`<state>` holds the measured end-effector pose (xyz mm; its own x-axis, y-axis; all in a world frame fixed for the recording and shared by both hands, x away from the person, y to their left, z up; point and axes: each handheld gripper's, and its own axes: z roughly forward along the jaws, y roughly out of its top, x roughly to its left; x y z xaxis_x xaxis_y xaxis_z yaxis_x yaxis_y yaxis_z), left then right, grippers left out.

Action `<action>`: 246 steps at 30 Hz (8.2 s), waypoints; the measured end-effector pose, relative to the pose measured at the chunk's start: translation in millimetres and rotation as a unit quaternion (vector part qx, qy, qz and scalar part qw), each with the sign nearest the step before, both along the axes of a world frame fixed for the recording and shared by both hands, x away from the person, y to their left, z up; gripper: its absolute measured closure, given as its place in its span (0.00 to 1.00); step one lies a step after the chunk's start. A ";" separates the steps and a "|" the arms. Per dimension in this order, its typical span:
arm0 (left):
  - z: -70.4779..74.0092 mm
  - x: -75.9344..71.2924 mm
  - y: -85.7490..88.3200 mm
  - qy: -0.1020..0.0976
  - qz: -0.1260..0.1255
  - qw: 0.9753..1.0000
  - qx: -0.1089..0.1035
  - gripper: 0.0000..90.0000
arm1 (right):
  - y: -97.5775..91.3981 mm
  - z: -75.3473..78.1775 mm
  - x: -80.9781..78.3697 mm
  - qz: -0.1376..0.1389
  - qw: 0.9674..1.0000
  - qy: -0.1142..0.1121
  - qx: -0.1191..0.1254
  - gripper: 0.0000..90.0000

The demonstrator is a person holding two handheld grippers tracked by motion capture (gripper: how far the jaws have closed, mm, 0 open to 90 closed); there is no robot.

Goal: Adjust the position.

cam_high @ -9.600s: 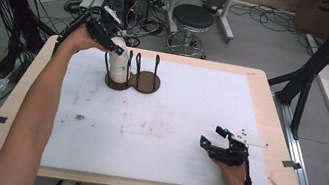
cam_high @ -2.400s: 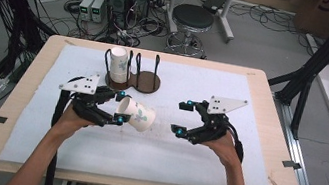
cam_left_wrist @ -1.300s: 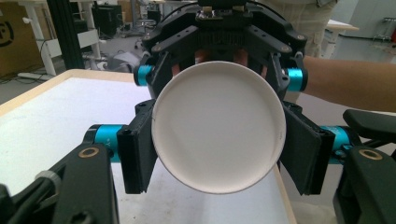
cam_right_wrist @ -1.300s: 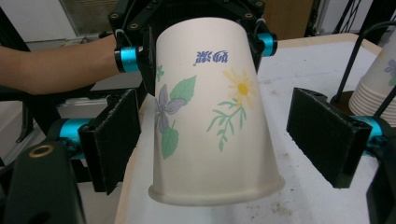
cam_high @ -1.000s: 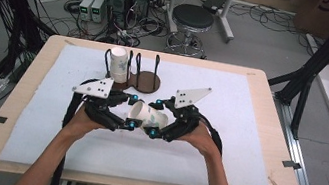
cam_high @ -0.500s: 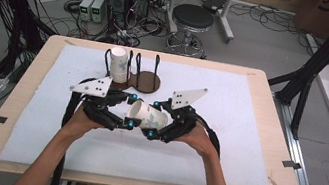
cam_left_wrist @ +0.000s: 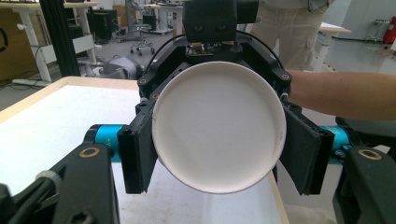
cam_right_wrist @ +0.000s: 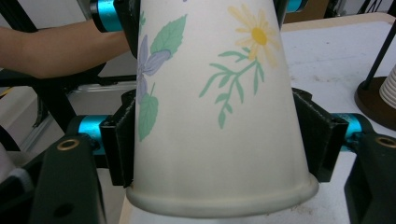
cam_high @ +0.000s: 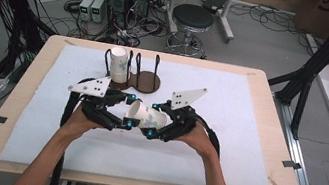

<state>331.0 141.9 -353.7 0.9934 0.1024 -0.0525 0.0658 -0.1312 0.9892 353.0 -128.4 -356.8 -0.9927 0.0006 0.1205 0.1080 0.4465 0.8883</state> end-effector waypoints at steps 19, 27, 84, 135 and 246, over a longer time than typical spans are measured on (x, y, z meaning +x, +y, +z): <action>-2.4 -0.1 2.1 0.018 0.030 0.999 0.004 0.02 | -5.5 2.6 -0.1 -0.013 1.000 -0.001 0.000 0.32; 0.0 -2.2 9.4 0.022 0.043 0.999 0.021 0.02 | -6.3 2.5 0.1 -0.018 1.000 -0.004 -0.011 0.32; 5.9 9.2 -20.9 0.034 0.006 0.933 0.358 0.04 | 36.3 13.0 -8.5 -0.016 0.947 -0.079 -0.312 0.33; -4.2 15.3 -44.7 0.034 -0.042 0.932 0.359 0.34 | 43.0 8.9 -9.5 -0.006 0.947 -0.078 -0.312 0.35; -46.0 2.8 7.5 0.063 0.027 0.997 0.031 0.40 | -31.3 -24.8 -5.1 -0.079 0.994 0.032 0.066 0.20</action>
<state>333.8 149.3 -399.8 0.9721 0.1626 -0.1688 0.1982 -0.1853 0.9625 347.9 -159.7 -381.6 -0.9719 0.1351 0.1929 0.2256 0.2993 0.9271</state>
